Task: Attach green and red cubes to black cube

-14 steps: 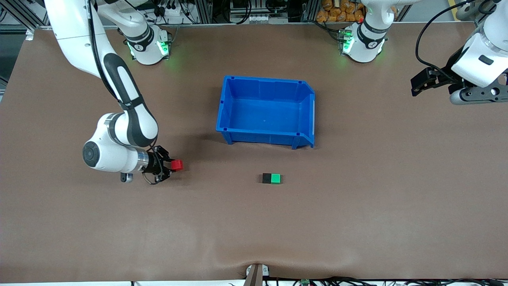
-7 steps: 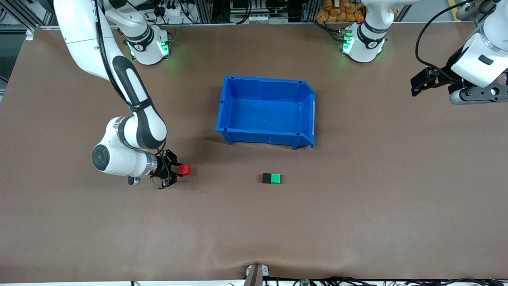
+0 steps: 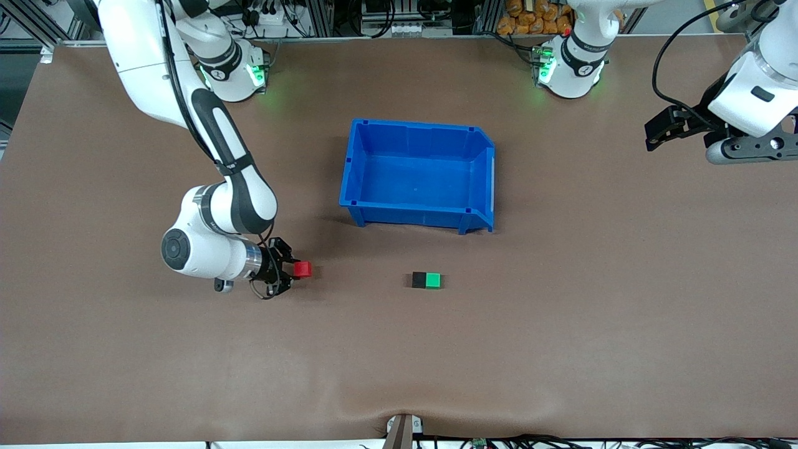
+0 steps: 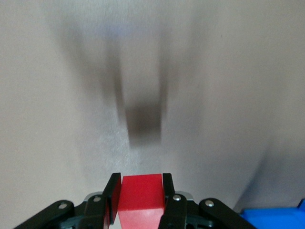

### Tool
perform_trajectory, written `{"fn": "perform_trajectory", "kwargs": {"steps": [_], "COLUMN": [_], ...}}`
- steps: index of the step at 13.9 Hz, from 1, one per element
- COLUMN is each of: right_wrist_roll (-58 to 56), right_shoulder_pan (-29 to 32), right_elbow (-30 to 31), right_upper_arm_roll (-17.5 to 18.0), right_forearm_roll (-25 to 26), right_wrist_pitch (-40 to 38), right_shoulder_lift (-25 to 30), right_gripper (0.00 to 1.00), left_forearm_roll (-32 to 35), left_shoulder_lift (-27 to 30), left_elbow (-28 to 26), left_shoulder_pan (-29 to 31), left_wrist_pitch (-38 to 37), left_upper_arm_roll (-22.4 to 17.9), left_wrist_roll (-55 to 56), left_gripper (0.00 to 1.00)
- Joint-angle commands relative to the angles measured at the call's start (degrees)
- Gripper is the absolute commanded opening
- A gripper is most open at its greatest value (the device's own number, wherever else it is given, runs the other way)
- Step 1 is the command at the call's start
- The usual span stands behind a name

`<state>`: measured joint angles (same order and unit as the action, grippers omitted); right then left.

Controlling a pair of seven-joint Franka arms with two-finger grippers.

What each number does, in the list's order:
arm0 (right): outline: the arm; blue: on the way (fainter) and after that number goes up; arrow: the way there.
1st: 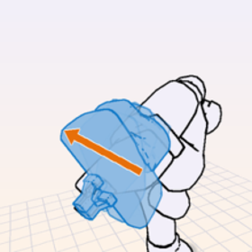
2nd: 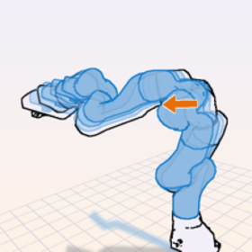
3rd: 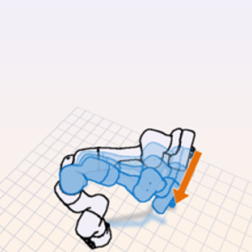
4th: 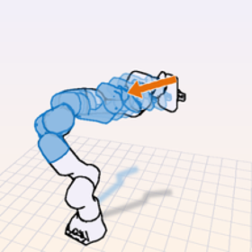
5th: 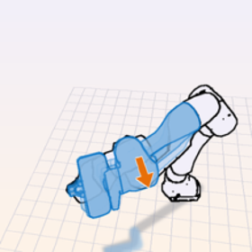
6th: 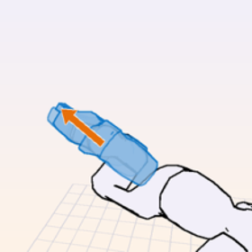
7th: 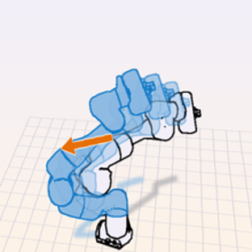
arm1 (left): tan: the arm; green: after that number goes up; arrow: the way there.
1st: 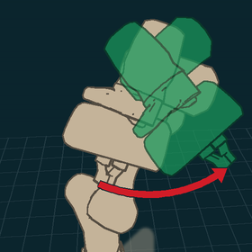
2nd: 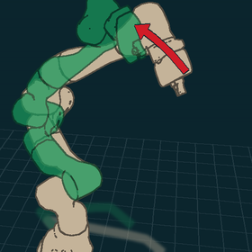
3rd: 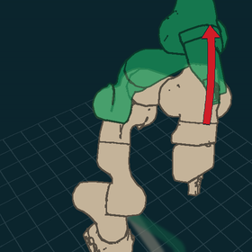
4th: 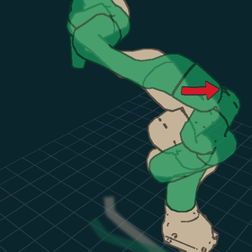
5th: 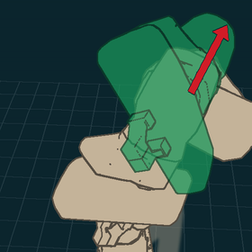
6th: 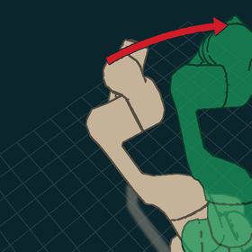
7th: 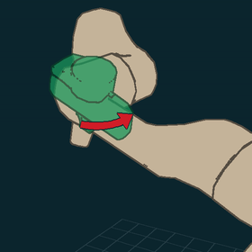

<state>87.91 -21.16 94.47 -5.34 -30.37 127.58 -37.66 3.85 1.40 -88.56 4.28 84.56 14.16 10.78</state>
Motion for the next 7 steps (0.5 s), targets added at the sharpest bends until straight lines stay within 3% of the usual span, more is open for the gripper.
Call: {"fn": "perform_trajectory", "kwargs": {"steps": [1,7], "right_wrist_roll": [2.6,7.3], "right_shoulder_pan": [-0.4,-2.5], "right_elbow": [-2.9,-7.0], "right_upper_arm_roll": [0.5,0.6], "right_forearm_roll": [-1.2,-1.1], "right_wrist_pitch": [-0.1,-0.1], "right_shoulder_lift": [-1.9,-5.0], "right_gripper": [0.00,0.00], "left_forearm_roll": [-0.1,-0.1], "left_shoulder_lift": [0.9,1.0], "left_elbow": [0.3,0.2], "left_shoulder_pan": [0.4,0.5], "left_wrist_pitch": [-0.8,-1.8], "left_upper_arm_roll": [-0.3,-0.5], "left_wrist_roll": [-1.6,-2.3], "left_gripper": [1.00,1.00]}}
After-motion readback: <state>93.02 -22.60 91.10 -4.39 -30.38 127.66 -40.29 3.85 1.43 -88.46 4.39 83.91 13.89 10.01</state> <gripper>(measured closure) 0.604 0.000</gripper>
